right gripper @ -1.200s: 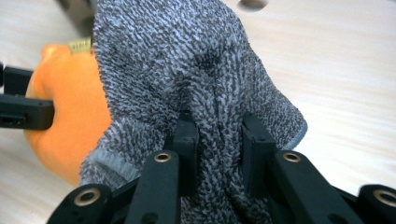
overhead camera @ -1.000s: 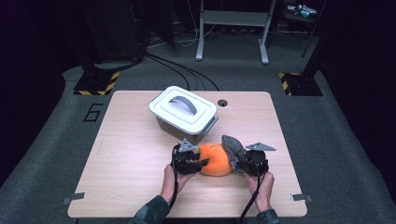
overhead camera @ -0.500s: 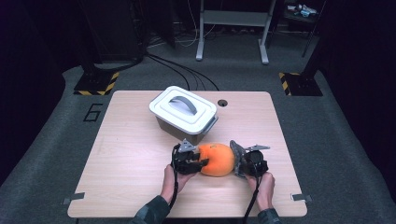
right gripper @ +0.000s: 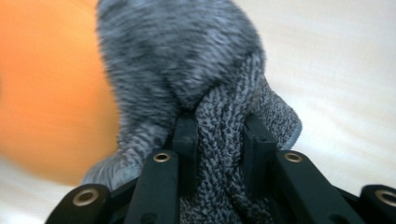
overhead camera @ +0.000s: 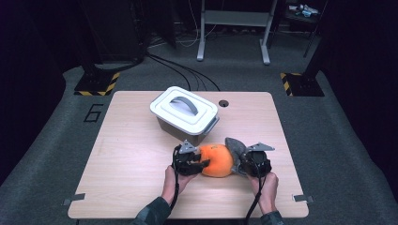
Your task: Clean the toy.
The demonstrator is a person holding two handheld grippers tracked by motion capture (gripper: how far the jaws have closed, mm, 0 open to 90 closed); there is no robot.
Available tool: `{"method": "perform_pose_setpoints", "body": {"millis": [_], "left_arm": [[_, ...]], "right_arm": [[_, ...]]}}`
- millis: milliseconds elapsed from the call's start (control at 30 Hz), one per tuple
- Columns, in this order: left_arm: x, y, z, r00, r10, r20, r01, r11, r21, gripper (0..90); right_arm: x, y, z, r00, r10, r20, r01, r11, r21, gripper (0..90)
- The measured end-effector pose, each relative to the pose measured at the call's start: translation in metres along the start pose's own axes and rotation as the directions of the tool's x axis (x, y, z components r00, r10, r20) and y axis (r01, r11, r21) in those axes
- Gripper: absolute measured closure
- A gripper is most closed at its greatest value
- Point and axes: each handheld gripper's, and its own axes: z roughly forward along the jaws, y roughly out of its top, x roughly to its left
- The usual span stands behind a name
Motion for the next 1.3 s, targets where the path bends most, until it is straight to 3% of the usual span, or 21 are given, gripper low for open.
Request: {"method": "perform_pose_setpoints", "body": {"millis": [100, 167, 233, 333, 400, 500, 533, 600, 667, 733, 833, 933, 967, 1033, 1133, 1233, 1300], "left_arm": [[0.0, 0.0, 0.0, 0.9999, 0.011, 0.001, -0.011, 0.9999, -0.003, 58.1], [0.0, 0.0, -0.001, 0.9995, 0.03, -0.008, -0.03, 0.9996, 0.001, 58.1], [-0.001, 0.0, 0.0, 0.9997, 0.022, -0.008, -0.022, 0.9998, -0.002, 58.0], [-0.001, 0.0, 0.0, 0.9998, 0.02, -0.007, -0.02, 0.9998, -0.005, 58.0], [-0.002, 0.001, 0.0, 0.9992, 0.038, -0.008, -0.038, 0.9993, 0.001, 58.0], [-0.004, 0.001, 0.001, 0.9992, 0.04, -0.009, -0.04, 0.9992, 0.003, 57.9], [-0.004, 0.001, 0.001, 0.9992, 0.04, -0.007, -0.04, 0.9992, -0.001, 57.9], [-0.003, 0.001, 0.001, 0.9988, 0.049, -0.003, -0.049, 0.9988, 0.003, 57.8], [-0.004, 0.002, 0.0, 0.9982, 0.059, 0.01, -0.059, 0.9982, 0.005, 56.6], [-0.006, 0.003, -0.001, 0.9915, 0.128, 0.025, -0.128, 0.9918, 0.005, 52.4], [-0.013, 0.001, -0.003, 0.98, 0.199, 0.002, -0.199, 0.98, -0.004, 41.8], [-0.02, -0.007, 0.0, 0.9645, 0.264, -0.002, -0.264, 0.9635, 0.046, 28.5], [-0.022, -0.01, 0.001, 0.9563, 0.291, -0.024, -0.29, 0.9554, 0.058, 27.1], [-0.023, -0.014, 0.004, 0.9486, 0.314, -0.043, -0.31, 0.9479, 0.073, 26.7], [-0.021, -0.012, 0.01, 0.9542, 0.294, -0.054, -0.291, 0.9549, 0.058, 36.7], [-0.019, -0.01, 0.011, 0.9625, 0.27, -0.026, -0.269, 0.9626, 0.034, 62.7], [-0.019, -0.008, 0.01, 0.9697, 0.244, -0.013, -0.243, 0.9695, 0.031, 69.5]], "right_arm": [[-0.009, -0.016, 0.024, 0.9988, 0.048, 0.004, -0.048, 0.996, 0.071, 70.5], [-0.011, -0.021, 0.029, 0.9994, 0.033, 0.009, -0.033, 0.996, 0.084, 70.4], [-0.015, -0.022, 0.023, 0.9993, 0.035, 0.015, -0.036, 0.996, 0.076, 70.3], [-0.018, -0.012, -0.006, 0.9991, 0.036, 0.024, -0.036, 0.999, -0.002, 70.3], [-0.011, -0.004, -0.022, 0.9999, 0.007, 0.009, -0.007, 0.999, -0.05, 70.2], [0.015, 0.01, -0.041, 0.9971, -0.073, -0.022, 0.071, 0.992, -0.1, 69.9], [0.02, 0.011, -0.041, 0.9955, -0.089, -0.033, 0.085, 0.991, -0.102, 69.9], [0.032, 0.011, -0.032, 0.9923, -0.123, -0.013, 0.122, 0.99, -0.075, 70.1], [0.031, 0.007, -0.019, 0.9909, -0.132, 0.024, 0.133, 0.99, -0.048, 70.2], [0.023, 0.003, -0.011, 0.9938, -0.108, 0.023, 0.109, 0.993, -0.044, 70.3], [0.015, -0.001, -0.008, 0.996, -0.088, 0.013, 0.089, 0.995, -0.044, 70.4], [0.011, -0.002, -0.008, 0.9961, -0.081, 0.033, 0.082, 0.996, -0.039, 70.4], [0.009, -0.002, -0.008, 0.9967, -0.075, 0.032, 0.076, 0.996, -0.041, 70.4], [0.007, -0.002, -0.007, 0.9974, -0.067, 0.025, 0.069, 0.997, -0.044, 70.4], [0.007, -0.002, -0.006, 0.9978, -0.066, 0.005, 0.066, 0.996, -0.058, 70.4], [0.004, -0.002, -0.005, 0.999, -0.044, -0.001, 0.044, 0.997, -0.063, 70.4], [0.002, -0.002, -0.007, 0.9986, -0.052, 0.003, 0.052, 0.997, -0.065, 71.0]]}}
